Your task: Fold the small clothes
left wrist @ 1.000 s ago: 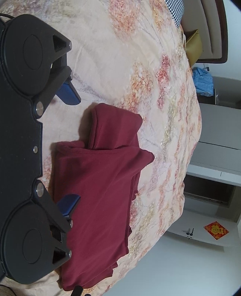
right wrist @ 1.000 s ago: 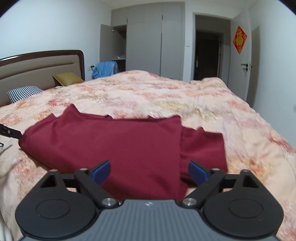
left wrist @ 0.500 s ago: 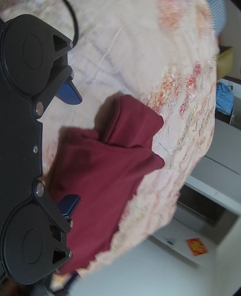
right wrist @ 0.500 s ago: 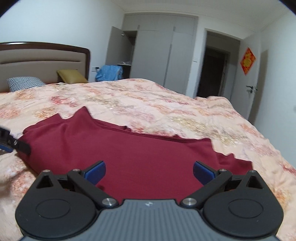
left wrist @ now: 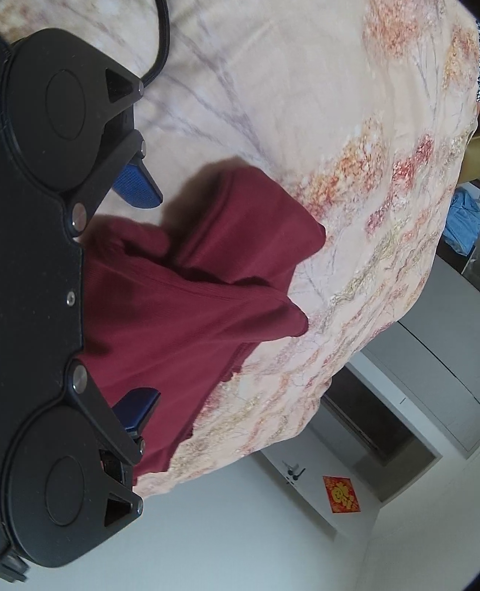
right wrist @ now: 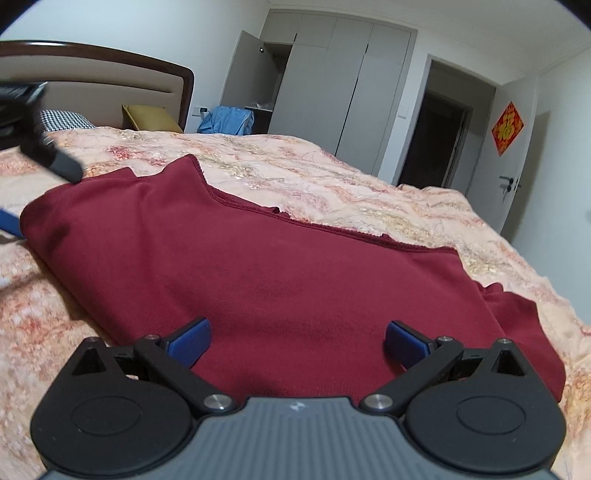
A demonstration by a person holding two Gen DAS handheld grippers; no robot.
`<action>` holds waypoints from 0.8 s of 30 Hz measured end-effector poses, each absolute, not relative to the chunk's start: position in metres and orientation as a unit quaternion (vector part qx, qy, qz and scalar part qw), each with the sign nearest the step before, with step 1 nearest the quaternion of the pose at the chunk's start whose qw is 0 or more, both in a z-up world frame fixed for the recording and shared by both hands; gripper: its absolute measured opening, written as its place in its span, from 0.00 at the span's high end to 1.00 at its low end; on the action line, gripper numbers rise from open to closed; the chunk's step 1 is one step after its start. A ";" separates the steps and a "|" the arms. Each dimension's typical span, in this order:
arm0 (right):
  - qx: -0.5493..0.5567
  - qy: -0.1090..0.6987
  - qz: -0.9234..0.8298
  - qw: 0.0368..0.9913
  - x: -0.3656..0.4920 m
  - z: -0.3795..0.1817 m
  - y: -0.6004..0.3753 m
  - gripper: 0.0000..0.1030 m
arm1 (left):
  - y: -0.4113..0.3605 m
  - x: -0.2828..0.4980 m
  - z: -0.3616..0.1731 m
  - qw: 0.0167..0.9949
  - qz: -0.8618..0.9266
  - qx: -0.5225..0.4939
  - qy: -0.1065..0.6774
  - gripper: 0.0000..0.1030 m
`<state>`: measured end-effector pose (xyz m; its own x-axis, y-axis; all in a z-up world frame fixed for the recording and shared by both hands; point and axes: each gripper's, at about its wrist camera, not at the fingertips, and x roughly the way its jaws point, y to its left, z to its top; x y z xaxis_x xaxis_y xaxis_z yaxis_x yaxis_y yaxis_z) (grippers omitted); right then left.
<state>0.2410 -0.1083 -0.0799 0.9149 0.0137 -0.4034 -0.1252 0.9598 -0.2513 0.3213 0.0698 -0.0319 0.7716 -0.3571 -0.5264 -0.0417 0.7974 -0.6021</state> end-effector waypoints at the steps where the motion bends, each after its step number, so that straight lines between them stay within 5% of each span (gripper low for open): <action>1: -0.136 0.203 0.037 0.969 0.241 -0.080 -0.109 0.00 | 0.069 0.322 -0.032 0.893 -0.082 -0.303 0.323 0.02; 7: -0.106 0.210 0.049 0.971 0.243 -0.081 -0.120 0.00 | 0.063 0.324 -0.030 0.905 -0.050 -0.264 0.329 0.19; 24: -0.095 0.208 0.054 0.972 0.243 -0.082 -0.124 0.00 | 0.053 0.333 -0.032 0.906 -0.048 -0.247 0.339 0.28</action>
